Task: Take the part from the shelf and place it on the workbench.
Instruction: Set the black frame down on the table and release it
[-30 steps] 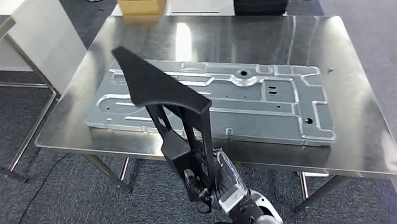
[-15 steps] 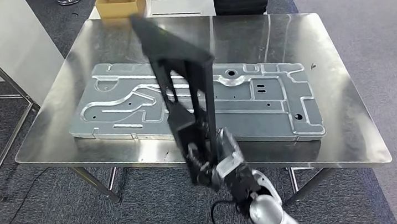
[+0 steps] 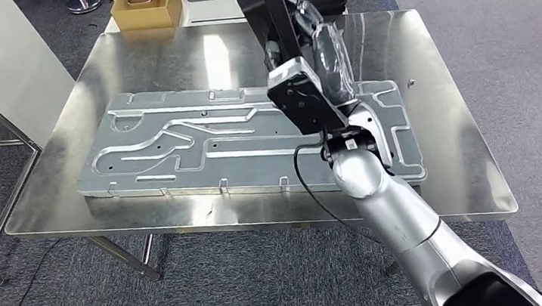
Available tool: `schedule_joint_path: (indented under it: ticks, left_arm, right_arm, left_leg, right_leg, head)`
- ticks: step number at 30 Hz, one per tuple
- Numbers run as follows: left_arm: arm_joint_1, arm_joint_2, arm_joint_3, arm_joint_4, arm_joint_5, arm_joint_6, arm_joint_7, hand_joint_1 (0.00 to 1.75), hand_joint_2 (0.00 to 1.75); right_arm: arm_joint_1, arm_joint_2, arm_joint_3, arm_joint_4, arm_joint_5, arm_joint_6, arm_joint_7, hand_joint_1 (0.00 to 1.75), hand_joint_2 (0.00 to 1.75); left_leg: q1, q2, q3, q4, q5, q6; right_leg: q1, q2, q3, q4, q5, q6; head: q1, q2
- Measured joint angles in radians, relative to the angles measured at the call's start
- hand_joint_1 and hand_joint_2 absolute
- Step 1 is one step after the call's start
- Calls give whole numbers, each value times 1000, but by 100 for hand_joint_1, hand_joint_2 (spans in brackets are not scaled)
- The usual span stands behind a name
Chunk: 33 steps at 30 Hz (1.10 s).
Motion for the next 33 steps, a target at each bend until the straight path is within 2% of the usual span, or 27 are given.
schedule_joint_path:
  ticks: [1,3,4,5,6,7,9,10,14,16,18,19,20,21,22,24,25,26,28,30,31,33]
  left_arm:
    - [-1,0,-5,0,-3,-1,2,0,175]
    - [-3,0,-16,0,-10,-2,9,0,175]
    - [-5,0,-22,0,-13,-2,14,0,175]
    - [-6,0,-28,0,-18,-3,19,0,175]
    - [-8,0,-34,0,-21,-4,24,0,175]
    - [-11,0,-39,0,-24,-4,28,0,175]
    - [-16,0,-49,0,-28,-4,35,0,175]
    - [-19,0,-53,0,-28,-4,37,0,175]
    - [-27,-2,-61,0,-28,-4,41,0,175]
    - [-28,-3,-63,0,-28,-4,41,0,175]
    - [-29,-3,-65,0,-28,-4,42,0,175]
    - [-29,-3,-66,0,-28,-4,42,0,175]
    - [-30,-3,-67,0,-31,-5,45,0,175]
    - [-31,-4,-70,0,-37,-8,51,0,175]
    - [-34,-5,-76,0,-45,-11,60,0,175]
    - [-45,-11,-90,0,-59,-20,78,0,175]
    - [-50,-14,-97,0,-61,-23,83,0,175]
    - [-54,-16,-103,0,-60,-24,86,0,175]
    - [-57,-19,-112,0,-56,-24,89,0,175]
    - [-57,-19,-118,0,-53,-24,90,0,175]
    - [-56,-19,-121,0,-51,-25,90,0,175]
    - [-49,-19,-126,0,-48,-25,90,0,175]
  right_arm:
    - [-21,8,0,15,41,-20,12,175,175]
    - [-59,25,1,48,136,-63,41,175,175]
    - [-76,33,2,66,187,-84,60,175,175]
    - [-93,41,3,84,242,-106,82,175,175]
    - [-110,49,5,101,296,-126,105,175,175]
    - [-127,56,6,117,342,-143,125,175,175]
    - [-154,67,10,145,410,-167,150,175,175]
    - [-163,70,12,157,426,-172,155,175,175]
    - [-176,80,15,189,442,-175,157,175,175]
    - [-182,81,15,197,444,-175,157,175,175]
    - [-185,81,15,206,444,-175,156,175,175]
    - [-185,81,15,211,447,-175,158,175,175]
    - [-186,81,18,218,463,-170,173,175,175]
    - [-192,82,28,238,504,-161,210,175,175]
    - [-204,83,51,277,581,-155,278,175,175]
    - [-229,90,161,420,860,-163,472,175,175]
    - [-234,94,241,504,1016,-178,548,175,175]
    - [-227,99,326,581,1136,-190,592,175,175]
    - [-198,107,470,703,1230,-193,599,175,175]
    - [-175,115,557,791,1228,-175,588,175,175]
    - [-171,117,585,826,1227,-164,585,175,175]
    - [-169,117,627,881,1227,-144,585,175,175]
  left_leg:
    - [1,-4,-24,48,-24,-2]
    - [1,-8,-92,175,-72,-6]
    - [1,-8,-119,217,-78,-7]
    - [1,-8,-131,225,-64,-8]
    - [1,-8,-123,195,-33,-7]
    - [1,-9,-100,135,8,-6]
    - [-1,-12,-51,23,56,0]
    - [-2,-14,-39,-7,62,4]
    - [0,-15,-31,-26,64,25]
    - [3,-14,-26,-33,67,36]
    - [3,-13,-26,-34,66,42]
    - [3,-12,-26,-33,66,42]
    - [3,-12,-26,-33,65,42]
    - [3,-13,-25,-33,64,42]
    - [3,-14,-22,-33,63,40]
    - [2,-15,-17,-35,62,35]
    - [2,-15,-14,-37,62,30]
    - [2,-15,-13,-41,63,25]
    - [3,-15,-12,-47,65,13]
    - [3,-16,-23,-27,48,5]
    - [3,-16,-40,10,25,3]
    - [3,-16,-95,129,-33,-1]
  right_leg:
    - [0,0,4,-3,0,-5]
    - [4,2,5,-3,-2,-13]
    - [6,3,6,-1,-4,-15]
    - [8,6,7,1,-6,-16]
    - [8,8,7,4,-9,-16]
    - [8,11,8,9,-12,-14]
    - [10,15,6,19,-20,-8]
    - [12,15,4,23,-22,-4]
    - [12,14,-2,33,-31,13]
    - [9,11,-33,103,-72,22]
    - [4,10,-96,230,-128,30]
    - [2,9,-123,281,-142,32]
    - [0,8,-136,301,-138,34]
    - [-2,6,-130,282,-116,33]
    - [-2,4,-103,225,-79,31]
    - [3,0,-30,81,-23,21]
    - [7,-2,-5,32,-11,17]
    - [11,-2,7,9,-11,14]
    - [11,0,12,0,-9,8]
    - [6,-2,16,-11,-3,-2]
    - [3,-5,18,-16,0,-8]
    - [4,-7,19,-17,-1,-14]
  head:
    - [0,0]
    - [-1,0]
    - [-1,0]
    - [-1,0]
    - [-1,0]
    - [-1,0]
    - [0,0]
    - [0,0]
    - [0,0]
    - [0,0]
    - [0,0]
    - [1,0]
    - [1,0]
    - [1,0]
    - [1,0]
    - [1,0]
    - [1,0]
    - [1,0]
    - [0,0]
    - [-1,0]
    - [-1,0]
    - [-1,0]
